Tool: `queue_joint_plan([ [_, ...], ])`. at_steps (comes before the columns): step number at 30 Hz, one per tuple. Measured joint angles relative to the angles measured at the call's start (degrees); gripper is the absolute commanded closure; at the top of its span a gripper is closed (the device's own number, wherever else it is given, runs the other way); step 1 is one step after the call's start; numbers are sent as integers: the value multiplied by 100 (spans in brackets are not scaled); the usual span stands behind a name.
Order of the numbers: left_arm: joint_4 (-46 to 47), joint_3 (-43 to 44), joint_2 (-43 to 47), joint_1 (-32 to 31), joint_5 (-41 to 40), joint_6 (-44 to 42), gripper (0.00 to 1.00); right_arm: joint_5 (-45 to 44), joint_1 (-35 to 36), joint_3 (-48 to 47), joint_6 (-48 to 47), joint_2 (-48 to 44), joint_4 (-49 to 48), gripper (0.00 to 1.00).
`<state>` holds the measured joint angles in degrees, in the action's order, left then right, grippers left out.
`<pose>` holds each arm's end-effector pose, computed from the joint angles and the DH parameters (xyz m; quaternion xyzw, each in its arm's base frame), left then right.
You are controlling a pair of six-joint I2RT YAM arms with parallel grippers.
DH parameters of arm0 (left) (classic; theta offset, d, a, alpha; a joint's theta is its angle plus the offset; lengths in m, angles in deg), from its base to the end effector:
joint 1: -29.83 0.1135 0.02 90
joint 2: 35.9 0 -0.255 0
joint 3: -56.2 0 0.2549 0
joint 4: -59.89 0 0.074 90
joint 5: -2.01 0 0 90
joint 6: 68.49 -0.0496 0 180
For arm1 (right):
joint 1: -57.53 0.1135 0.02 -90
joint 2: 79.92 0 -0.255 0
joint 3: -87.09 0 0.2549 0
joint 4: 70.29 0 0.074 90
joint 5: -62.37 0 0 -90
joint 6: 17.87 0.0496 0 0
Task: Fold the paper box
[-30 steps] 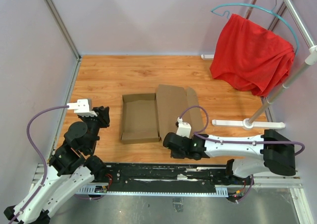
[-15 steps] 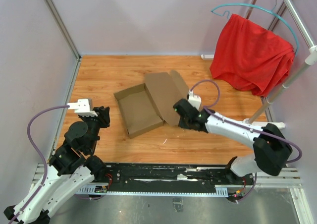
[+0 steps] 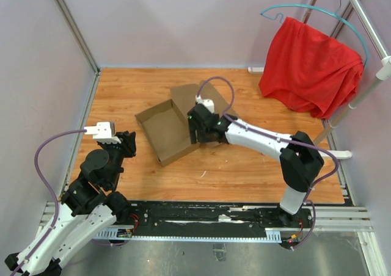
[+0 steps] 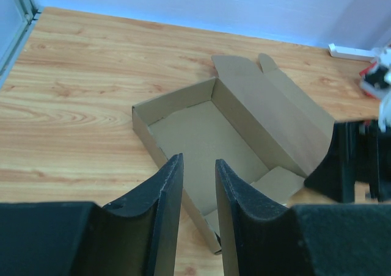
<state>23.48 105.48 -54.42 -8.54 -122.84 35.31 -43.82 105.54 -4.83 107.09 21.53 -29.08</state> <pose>0.1049 -0.0469 0.3136 -0.0460 0.7337 -0.0823 0.6729 0.2772 0.2873 0.2270 -0.0590 0.9318 0.1210 0.3370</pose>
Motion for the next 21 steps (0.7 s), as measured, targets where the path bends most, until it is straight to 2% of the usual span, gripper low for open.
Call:
queue_joint_plan([
  [1,0,0,0,0,0,0,66,22,267,188,170,-107,-79,0],
  [5,0,0,0,0,0,0,66,450,855,881,1049,-520,-662,2],
  [11,0,0,0,0,-4,0,66,393,876,894,2439,-304,-966,0],
  [16,0,0,15,0,-7,0,66,181,968,304,3049,70,-811,12],
  [21,-2,0,28,0,-4,0,66,22,979,-815,3724,831,-79,21],
])
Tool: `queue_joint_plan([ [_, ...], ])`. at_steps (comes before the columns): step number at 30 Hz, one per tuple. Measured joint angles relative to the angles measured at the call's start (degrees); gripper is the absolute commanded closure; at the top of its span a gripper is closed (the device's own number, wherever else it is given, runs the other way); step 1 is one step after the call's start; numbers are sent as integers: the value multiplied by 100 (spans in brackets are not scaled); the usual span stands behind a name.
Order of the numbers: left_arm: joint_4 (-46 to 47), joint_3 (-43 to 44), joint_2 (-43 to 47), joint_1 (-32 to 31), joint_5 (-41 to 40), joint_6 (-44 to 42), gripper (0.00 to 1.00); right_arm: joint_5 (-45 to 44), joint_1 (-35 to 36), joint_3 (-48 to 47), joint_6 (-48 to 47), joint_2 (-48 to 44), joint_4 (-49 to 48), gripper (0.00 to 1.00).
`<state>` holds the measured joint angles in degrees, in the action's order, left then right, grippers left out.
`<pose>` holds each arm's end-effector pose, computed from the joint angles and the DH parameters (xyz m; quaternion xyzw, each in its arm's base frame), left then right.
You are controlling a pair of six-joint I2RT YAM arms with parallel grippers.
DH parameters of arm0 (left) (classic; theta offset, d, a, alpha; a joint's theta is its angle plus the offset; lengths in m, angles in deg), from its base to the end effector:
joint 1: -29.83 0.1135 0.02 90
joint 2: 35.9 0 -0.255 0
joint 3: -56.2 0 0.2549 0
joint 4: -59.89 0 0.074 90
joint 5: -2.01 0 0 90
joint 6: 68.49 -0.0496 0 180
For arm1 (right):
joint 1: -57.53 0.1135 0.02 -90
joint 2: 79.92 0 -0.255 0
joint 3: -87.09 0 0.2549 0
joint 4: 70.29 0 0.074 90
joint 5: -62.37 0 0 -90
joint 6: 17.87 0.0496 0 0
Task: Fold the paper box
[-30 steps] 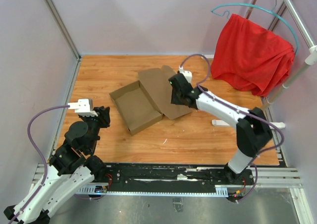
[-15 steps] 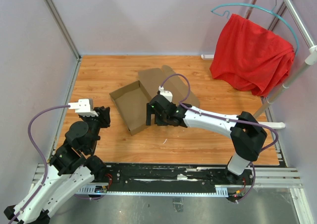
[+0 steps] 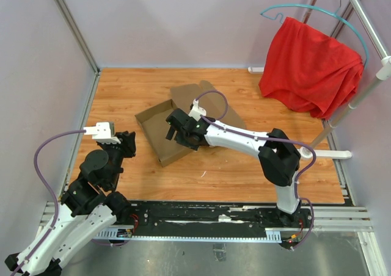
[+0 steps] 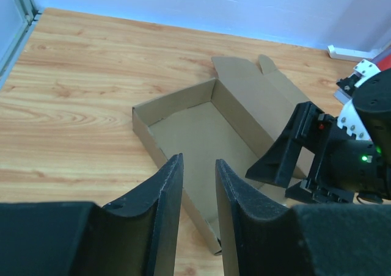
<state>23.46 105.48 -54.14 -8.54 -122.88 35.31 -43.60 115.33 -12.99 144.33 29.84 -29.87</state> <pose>0.1042 -0.0463 0.3140 -0.0470 0.7323 -0.0832 0.6742 0.2436 0.3613 0.2173 0.1637 0.9176 0.2510 0.2611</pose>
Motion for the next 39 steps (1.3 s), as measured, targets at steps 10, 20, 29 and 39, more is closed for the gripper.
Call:
queue_joint_plan([
  [10,0,0,4,0,0,0,66,-26,0,92,741,236,520,27],
  [20,0,0,4,0,0,0,66,-807,-2,-138,-728,101,756,28],
  [29,0,0,4,0,0,0,66,-1401,109,463,-918,-1043,1073,23],
  [39,0,-2,4,0,2,0,66,-1058,595,1270,184,-881,949,31],
])
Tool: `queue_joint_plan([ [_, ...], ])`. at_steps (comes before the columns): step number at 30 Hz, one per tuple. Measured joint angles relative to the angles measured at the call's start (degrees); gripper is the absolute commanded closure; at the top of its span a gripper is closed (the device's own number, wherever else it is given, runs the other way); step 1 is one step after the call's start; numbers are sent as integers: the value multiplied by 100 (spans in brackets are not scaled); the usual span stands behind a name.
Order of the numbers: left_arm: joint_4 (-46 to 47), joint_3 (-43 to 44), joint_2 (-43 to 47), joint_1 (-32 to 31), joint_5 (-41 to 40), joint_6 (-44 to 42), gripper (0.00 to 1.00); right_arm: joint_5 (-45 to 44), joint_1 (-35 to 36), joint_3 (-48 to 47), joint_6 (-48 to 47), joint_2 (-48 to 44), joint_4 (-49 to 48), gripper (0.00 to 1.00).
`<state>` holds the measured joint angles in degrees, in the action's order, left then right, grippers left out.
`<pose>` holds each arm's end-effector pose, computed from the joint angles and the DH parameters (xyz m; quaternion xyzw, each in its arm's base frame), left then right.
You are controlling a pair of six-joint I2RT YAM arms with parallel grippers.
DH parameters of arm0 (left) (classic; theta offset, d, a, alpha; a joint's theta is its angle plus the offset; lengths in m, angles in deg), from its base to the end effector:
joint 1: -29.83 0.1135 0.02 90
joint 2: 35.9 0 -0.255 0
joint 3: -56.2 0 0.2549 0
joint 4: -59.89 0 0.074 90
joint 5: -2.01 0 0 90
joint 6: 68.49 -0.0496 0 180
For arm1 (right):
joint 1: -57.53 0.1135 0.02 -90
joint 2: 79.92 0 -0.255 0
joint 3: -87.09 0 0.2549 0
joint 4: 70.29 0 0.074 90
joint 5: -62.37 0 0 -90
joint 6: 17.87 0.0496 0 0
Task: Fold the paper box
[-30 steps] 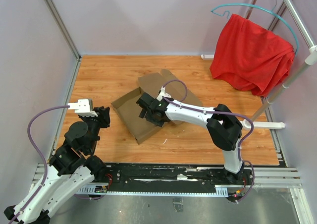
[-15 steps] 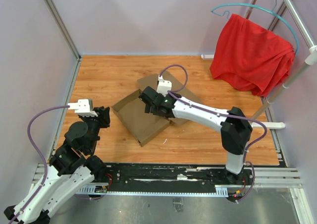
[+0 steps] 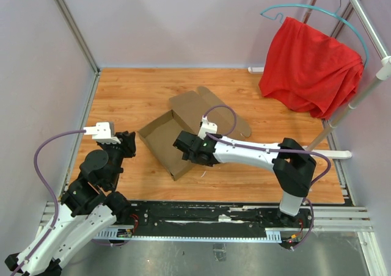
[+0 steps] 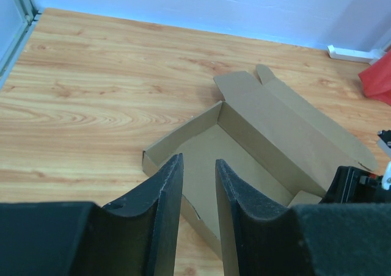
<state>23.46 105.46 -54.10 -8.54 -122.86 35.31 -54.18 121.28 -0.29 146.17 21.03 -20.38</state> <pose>0.1041 -0.0462 0.3139 -0.0470 0.7322 -0.0834 0.6743 0.1831 0.3212 0.1981 0.1374 0.9388 0.1278 0.2889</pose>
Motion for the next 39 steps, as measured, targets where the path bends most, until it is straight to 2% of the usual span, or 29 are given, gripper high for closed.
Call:
queue_joint_plan([
  [3,0,0,0,0,-2,0,66,85,2,-2,212,140,-50,35],
  [4,0,0,0,0,-2,0,66,138,0,-2,269,181,-66,39],
  [5,2,0,0,0,-2,0,66,179,-2,-2,304,229,-85,51],
  [9,0,0,0,0,-2,0,66,476,-13,-33,249,476,-254,85],
  [11,2,0,0,0,0,0,66,675,-76,-44,101,599,-396,98],
  [13,0,0,0,0,-2,0,66,911,-232,-42,-144,623,-546,99],
  [18,2,0,0,0,-2,0,66,1257,-601,-146,-1248,721,-767,99],
  [28,0,0,0,0,-2,0,66,-155,-1121,-442,-2170,769,699,98],
  [30,2,0,0,0,-2,0,66,-345,-1272,-442,-2334,769,824,89],
  [37,0,-4,0,0,-2,-2,65,-859,-1661,-481,-3145,984,933,39],
  [39,0,-9,-2,0,-2,0,65,-901,-1668,-452,-3344,1029,892,34],
])
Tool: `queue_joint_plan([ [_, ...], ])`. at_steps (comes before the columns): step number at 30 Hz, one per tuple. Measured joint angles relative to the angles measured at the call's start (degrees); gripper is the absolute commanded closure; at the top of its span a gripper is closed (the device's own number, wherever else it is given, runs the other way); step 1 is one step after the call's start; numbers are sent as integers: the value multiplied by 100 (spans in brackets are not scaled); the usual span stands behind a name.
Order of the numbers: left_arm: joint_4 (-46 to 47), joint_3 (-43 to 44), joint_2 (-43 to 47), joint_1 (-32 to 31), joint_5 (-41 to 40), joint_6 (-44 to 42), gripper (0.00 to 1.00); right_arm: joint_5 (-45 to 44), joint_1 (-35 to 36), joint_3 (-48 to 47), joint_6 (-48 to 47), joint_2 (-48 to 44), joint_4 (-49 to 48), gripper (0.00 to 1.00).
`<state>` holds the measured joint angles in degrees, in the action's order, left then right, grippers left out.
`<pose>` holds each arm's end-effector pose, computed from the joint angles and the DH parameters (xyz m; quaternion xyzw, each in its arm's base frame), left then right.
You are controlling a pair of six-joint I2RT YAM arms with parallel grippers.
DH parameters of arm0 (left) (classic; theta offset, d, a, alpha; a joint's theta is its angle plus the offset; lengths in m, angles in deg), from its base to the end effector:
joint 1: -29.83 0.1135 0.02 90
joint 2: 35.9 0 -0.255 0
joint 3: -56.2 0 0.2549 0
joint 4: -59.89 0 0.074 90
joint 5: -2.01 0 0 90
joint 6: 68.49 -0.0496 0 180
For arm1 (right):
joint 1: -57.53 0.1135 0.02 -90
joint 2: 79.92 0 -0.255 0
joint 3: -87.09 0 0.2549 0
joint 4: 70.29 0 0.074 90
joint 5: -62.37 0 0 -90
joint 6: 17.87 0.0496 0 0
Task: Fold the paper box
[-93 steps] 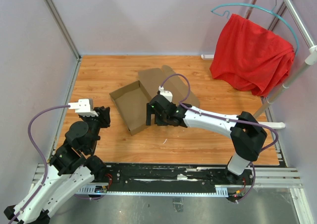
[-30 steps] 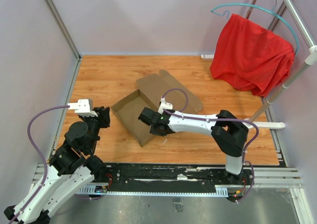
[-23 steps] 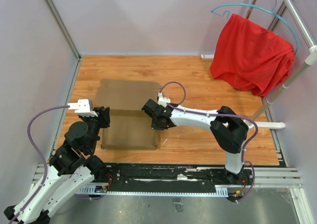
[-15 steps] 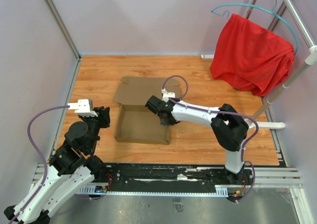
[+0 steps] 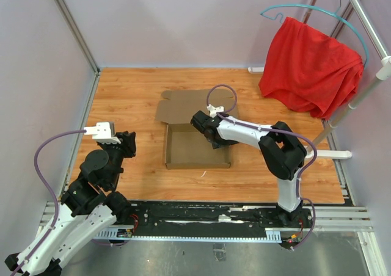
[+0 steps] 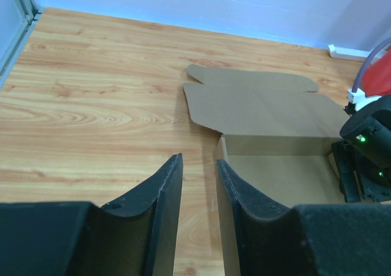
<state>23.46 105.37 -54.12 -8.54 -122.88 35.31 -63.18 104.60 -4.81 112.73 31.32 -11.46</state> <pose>0.1043 -0.0464 0.3134 -0.0468 0.7328 -0.0828 0.6738 0.2774 0.2559 0.1548 -0.0220 0.9475 -0.1511 0.2811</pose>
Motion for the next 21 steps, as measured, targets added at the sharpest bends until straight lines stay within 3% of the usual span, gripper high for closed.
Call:
queue_joint_plan([
  [5,0,0,-2,0,-2,0,65,-7,-4,262,-332,-293,-234,32],
  [14,4,0,-103,0,4,2,60,223,-258,896,-813,-1762,-800,32],
  [18,125,7,-546,0,164,50,53,791,-566,1178,-1217,-2291,-1231,25],
  [21,170,212,-1364,13,354,138,46,1648,-1217,1145,-1434,-2428,-1606,20],
])
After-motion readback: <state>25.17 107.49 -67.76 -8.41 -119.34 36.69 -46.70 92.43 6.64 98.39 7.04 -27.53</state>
